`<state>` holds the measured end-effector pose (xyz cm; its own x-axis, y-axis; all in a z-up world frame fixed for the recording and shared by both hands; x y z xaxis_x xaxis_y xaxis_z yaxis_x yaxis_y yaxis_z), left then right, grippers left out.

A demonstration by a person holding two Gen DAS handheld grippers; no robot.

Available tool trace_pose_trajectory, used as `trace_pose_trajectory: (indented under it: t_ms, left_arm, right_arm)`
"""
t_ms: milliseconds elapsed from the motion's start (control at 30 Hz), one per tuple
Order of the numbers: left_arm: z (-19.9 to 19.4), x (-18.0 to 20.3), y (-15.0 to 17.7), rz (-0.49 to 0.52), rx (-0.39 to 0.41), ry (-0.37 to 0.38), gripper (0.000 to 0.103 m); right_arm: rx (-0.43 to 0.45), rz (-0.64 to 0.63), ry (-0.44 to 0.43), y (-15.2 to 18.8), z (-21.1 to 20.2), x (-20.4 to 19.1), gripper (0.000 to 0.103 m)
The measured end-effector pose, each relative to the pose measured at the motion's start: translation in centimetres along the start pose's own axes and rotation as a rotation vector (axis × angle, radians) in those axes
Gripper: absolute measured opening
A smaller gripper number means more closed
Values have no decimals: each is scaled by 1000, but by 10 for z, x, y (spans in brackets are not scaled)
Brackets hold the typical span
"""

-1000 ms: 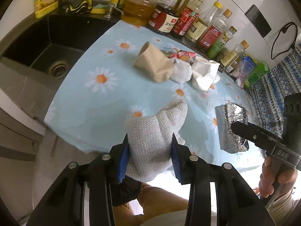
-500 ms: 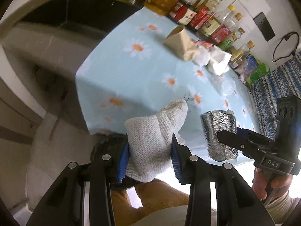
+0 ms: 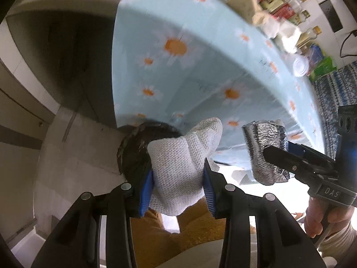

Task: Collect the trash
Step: 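Lower both grippers over the black bin and open the left gripper, then open the right gripper over the bin to drop the foil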

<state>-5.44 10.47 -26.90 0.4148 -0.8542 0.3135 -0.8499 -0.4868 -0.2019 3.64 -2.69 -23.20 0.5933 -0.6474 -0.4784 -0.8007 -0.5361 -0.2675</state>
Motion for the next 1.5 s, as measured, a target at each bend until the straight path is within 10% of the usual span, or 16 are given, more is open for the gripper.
trace_pose_trajectory:
  t_ms: [433,667,1500]
  left_arm:
    - [35,-12,27,0,-84,-38,41]
    - [34,-11,23,-31,-86,-20,64]
    - [-7,-2,-5,-12,-3,-1,64]
  right_arm:
    - [-62,64,47,34,34,11,61]
    - [-52,156,7,25,33,16,75]
    - [40,150,31,7,-16,19,75]
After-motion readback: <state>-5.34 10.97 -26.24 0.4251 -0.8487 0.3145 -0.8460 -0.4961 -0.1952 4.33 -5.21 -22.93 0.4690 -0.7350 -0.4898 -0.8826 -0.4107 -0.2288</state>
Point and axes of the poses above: each gripper's, at about its wrist camera, not at the fingertips, and z roughly the way its jaws point, x to its right, y to its underside, the point moved 6 cm from there along z, roughly the way its jaws point, and after that the axes turned 5 degrees about -y, right-handed, at the moved point
